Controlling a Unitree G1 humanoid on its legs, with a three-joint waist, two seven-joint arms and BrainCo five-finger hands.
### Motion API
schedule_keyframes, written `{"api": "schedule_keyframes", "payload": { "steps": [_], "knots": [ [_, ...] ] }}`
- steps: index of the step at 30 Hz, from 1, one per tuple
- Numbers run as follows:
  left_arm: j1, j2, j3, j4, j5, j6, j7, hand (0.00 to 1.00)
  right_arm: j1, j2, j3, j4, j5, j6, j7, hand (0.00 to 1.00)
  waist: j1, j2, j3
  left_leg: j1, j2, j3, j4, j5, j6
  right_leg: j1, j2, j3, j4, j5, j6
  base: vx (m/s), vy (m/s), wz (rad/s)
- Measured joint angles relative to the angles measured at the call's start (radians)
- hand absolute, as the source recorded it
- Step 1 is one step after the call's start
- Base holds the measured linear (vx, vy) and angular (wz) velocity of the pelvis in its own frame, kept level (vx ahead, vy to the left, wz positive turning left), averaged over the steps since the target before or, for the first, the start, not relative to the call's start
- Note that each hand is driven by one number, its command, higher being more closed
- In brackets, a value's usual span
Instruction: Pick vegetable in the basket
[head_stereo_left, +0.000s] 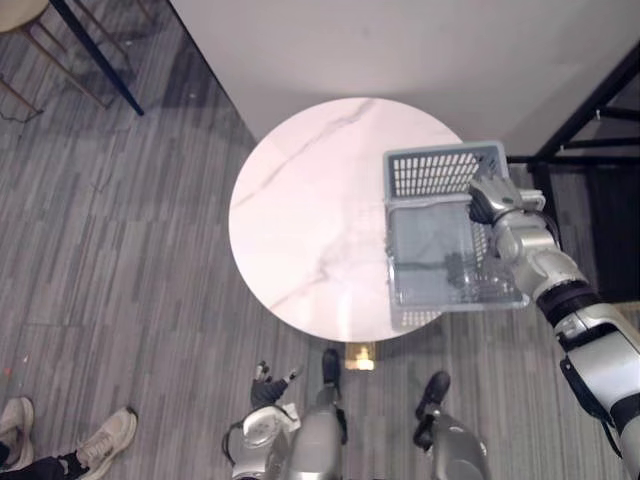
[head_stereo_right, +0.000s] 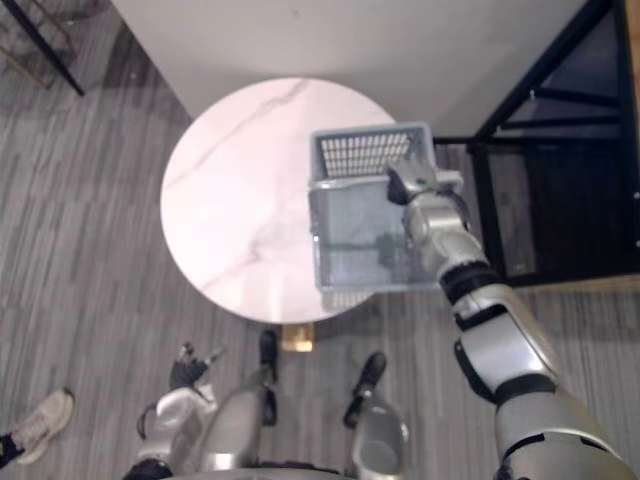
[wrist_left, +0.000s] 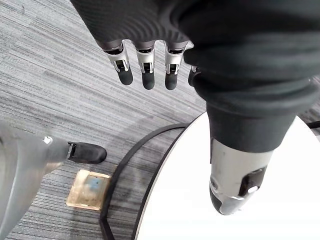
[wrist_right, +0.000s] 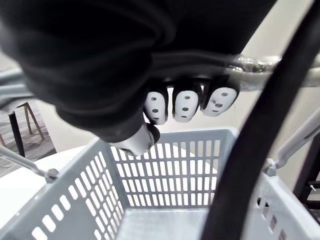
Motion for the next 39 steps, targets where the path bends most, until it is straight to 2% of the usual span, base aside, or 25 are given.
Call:
{"api": "schedule_keyframes", "payload": {
  "steps": [3,6,8,12,17,19,22,25,30,34,36,38,39],
  "knots": [
    [0.0,0.002,0.017,0.036,0.008,0.022,-0.002,0.0,0.071,-0.045,0.024,-0.145,0.003,-0.015,0.021,1.0,-0.01,-0.003,-0.002,0.034,0.01,0.011,-0.001,-0.005,-0.005,0.025,0.011,0.022,-0.005,0.0,0.0,0.0,-0.01,-0.21],
    [0.004,0.008,0.044,0.085,0.039,0.044,-0.025,0.0,0.168,-0.082,0.033,-0.301,0.004,-0.059,0.035,1.0,-0.022,-0.022,-0.021,0.059,0.025,0.033,-0.004,-0.011,-0.013,0.042,0.03,0.039,-0.018,0.001,-0.001,0.0,-0.023,-0.2],
    [0.012,0.022,0.05,0.129,0.079,0.064,-0.042,0.0,0.251,-0.108,0.033,-0.385,0.016,-0.1,0.053,1.0,-0.039,-0.043,-0.061,0.063,0.034,0.04,-0.005,-0.015,-0.018,0.044,0.04,0.046,-0.024,0.001,-0.002,0.01,-0.018,-0.11],
    [0.031,0.032,0.079,0.173,0.134,0.079,-0.071,0.0,0.385,-0.181,0.035,-0.485,0.053,-0.153,0.083,1.0,-0.048,-0.068,-0.115,0.095,0.04,0.062,-0.001,-0.021,-0.024,0.064,0.047,0.071,-0.037,0.005,-0.008,0.04,-0.01,-0.2],
    [0.067,0.055,0.113,0.209,0.175,0.087,-0.101,0.0,0.571,-0.239,-0.011,-0.53,0.063,-0.185,0.108,1.0,-0.068,-0.07,-0.182,0.115,0.041,0.101,-0.001,-0.031,-0.031,0.063,0.053,0.106,-0.049,0.008,-0.005,0.01,0.007,-0.21],
    [0.084,0.058,0.131,0.228,0.18,0.09,-0.104,0.0,0.627,-0.245,-0.036,-0.53,0.063,-0.186,0.108,1.0,-0.068,-0.068,-0.194,0.129,0.043,0.124,-0.004,-0.038,-0.031,0.059,0.058,0.135,-0.051,0.013,-0.005,-0.01,0.004,-0.41],
    [0.112,0.057,0.143,0.265,0.199,0.1,-0.112,0.0,0.695,-0.253,-0.072,-0.517,0.062,-0.186,0.108,1.0,-0.088,-0.062,-0.213,0.144,0.044,0.159,-0.005,-0.048,-0.035,0.058,0.063,0.167,-0.066,0.023,0.0,-0.01,0.006,-0.35],
    [0.132,0.054,0.16,0.272,0.2,0.1,-0.117,0.0,0.774,-0.253,-0.134,-0.507,0.06,-0.184,0.107,1.0,-0.094,-0.054,-0.228,0.159,0.044,0.185,-0.005,-0.058,-0.039,0.06,0.066,0.191,-0.076,0.03,0.001,0.01,0.005,-0.26],
    [0.138,0.048,0.167,0.287,0.2,0.1,-0.119,0.0,0.867,-0.202,-0.229,-0.447,0.059,-0.176,0.107,1.0,-0.101,-0.045,-0.257,0.193,0.042,0.192,0.0,-0.065,-0.034,0.094,0.06,0.198,-0.081,0.031,0.001,0.03,0.005,-0.05],
    [0.144,0.039,0.167,0.278,0.198,0.099,-0.117,0.0,0.938,-0.141,-0.345,-0.433,0.057,-0.149,0.101,1.0,-0.12,-0.05,-0.258,0.151,0.05,0.167,0.165,-0.16,-0.025,0.088,0.034,0.196,0.014,-0.02,0.01,0.01,0.031,0.07],
    [0.15,0.036,0.166,0.251,0.199,0.099,-0.117,0.0,0.993,-0.109,-0.419,-0.443,0.057,-0.139,0.098,1.0,-0.123,-0.062,-0.252,0.157,0.039,0.169,0.201,-0.186,-0.018,0.074,0.007,0.205,0.071,-0.052,0.02,-0.02,0.091,0.01],
    [0.15,0.036,0.16,0.244,0.2,0.1,-0.117,0.0,1.032,-0.075,-0.492,-0.452,0.056,-0.128,0.081,1.0,-0.129,-0.065,-0.25,0.15,0.018,0.192,0.225,-0.206,-0.005,0.051,-0.019,0.235,0.085,-0.051,0.033,-0.03,0.137,-0.29],
    [0.149,0.04,0.157,0.244,0.203,0.1,-0.116,0.0,1.036,-0.051,-0.522,-0.465,0.049,-0.114,0.07,1.0,-0.138,-0.067,-0.25,0.119,0.01,0.219,0.249,-0.219,0.011,0.015,-0.03,0.265,0.084,-0.039,0.051,-0.05,0.143,-0.5]
  ]
}}
